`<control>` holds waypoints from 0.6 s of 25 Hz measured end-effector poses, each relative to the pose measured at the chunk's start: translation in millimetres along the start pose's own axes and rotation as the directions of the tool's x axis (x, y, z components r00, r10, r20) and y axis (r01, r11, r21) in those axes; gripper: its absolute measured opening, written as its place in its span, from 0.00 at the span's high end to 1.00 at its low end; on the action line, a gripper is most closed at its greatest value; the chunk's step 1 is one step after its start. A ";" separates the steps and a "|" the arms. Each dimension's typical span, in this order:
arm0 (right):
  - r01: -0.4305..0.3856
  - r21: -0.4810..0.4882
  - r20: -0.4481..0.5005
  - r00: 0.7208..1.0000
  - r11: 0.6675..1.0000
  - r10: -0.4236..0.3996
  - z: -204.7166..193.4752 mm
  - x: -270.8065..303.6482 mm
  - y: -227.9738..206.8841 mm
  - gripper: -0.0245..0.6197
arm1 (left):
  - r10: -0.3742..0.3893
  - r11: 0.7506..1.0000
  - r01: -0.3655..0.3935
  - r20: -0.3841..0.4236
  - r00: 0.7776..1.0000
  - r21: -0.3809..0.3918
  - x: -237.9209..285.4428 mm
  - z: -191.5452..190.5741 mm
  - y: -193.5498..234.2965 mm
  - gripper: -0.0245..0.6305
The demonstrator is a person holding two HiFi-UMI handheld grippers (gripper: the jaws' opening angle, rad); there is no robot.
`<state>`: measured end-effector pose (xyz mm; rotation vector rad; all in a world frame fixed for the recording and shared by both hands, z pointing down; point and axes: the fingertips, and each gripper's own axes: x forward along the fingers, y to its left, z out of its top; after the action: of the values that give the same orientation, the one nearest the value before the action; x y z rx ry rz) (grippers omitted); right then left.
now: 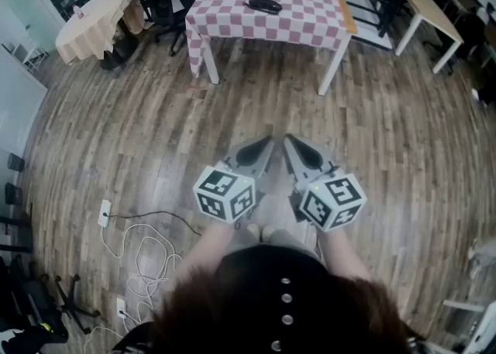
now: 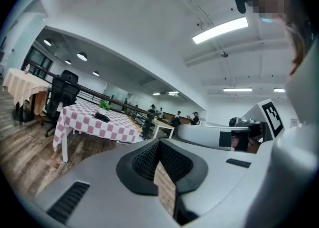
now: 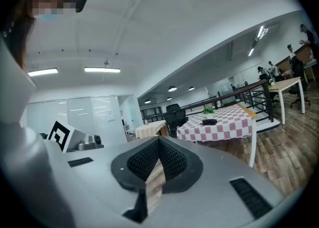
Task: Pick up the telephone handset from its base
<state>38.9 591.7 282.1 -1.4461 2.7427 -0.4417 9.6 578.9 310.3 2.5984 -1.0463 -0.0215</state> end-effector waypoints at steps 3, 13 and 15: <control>-0.002 0.000 0.006 1.000 1.000 0.002 -0.4 3.9 -3.4 0.95 | 0.012 1.000 -0.012 0.001 1.000 0.013 1.4 -0.2 6.8 0.96; 0.034 0.022 -0.010 0.999 0.999 -0.034 -8.3 0.1 -16.2 0.95 | -0.001 1.000 0.001 0.003 1.000 0.013 2.0 2.3 9.0 0.96; 0.037 0.043 -0.006 0.999 0.998 -0.036 -10.9 1.5 -17.3 0.95 | -0.004 1.000 0.004 0.009 1.000 0.015 2.7 4.9 11.3 0.95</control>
<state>50.5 583.9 297.1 -1.4892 2.6972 -0.5039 3.4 568.0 309.5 2.6165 -1.0483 -0.0266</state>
